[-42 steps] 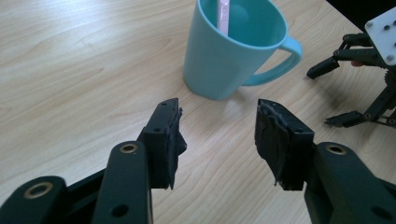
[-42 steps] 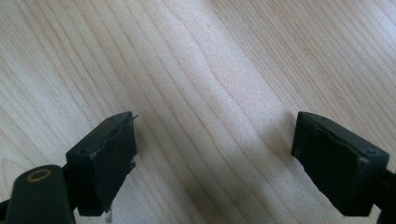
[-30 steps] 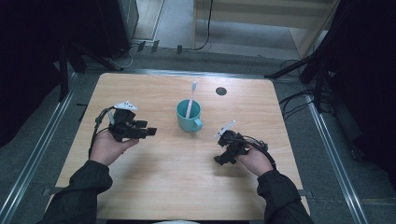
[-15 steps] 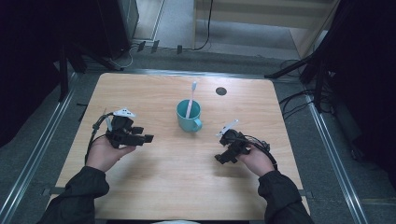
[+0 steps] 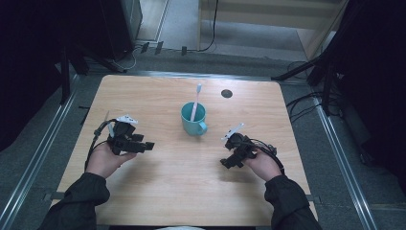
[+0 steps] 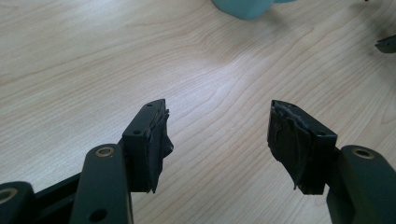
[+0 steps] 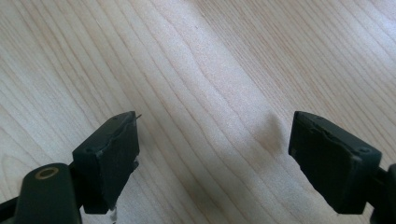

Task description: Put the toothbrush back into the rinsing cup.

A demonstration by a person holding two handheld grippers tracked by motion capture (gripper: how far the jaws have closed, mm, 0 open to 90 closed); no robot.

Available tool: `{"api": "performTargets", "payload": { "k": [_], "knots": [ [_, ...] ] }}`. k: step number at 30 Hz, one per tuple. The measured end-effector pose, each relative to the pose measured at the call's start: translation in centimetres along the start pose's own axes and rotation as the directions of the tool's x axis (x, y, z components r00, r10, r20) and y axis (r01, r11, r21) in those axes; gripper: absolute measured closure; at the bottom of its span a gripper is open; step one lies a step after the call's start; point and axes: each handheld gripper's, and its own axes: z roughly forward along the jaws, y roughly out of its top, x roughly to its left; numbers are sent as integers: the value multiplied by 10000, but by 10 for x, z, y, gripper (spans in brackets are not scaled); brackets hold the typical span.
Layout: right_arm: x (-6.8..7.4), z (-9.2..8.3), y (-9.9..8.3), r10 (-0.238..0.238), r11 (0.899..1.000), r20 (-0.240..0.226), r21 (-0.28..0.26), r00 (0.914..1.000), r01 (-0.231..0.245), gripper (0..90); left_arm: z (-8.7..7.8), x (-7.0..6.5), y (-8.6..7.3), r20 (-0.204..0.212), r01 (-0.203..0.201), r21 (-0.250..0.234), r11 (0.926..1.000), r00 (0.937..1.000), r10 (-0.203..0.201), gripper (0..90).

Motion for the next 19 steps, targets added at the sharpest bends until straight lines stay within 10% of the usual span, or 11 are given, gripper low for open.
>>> {"api": "performTargets", "payload": {
  "k": [19],
  "knots": [
    [-1, 1, -1, -49, 10000, -6, 65, 10000, 49, 166, 8, 7, -7, -383, 96, 380, 9992, 9992, -81, 359]
  ]
}}
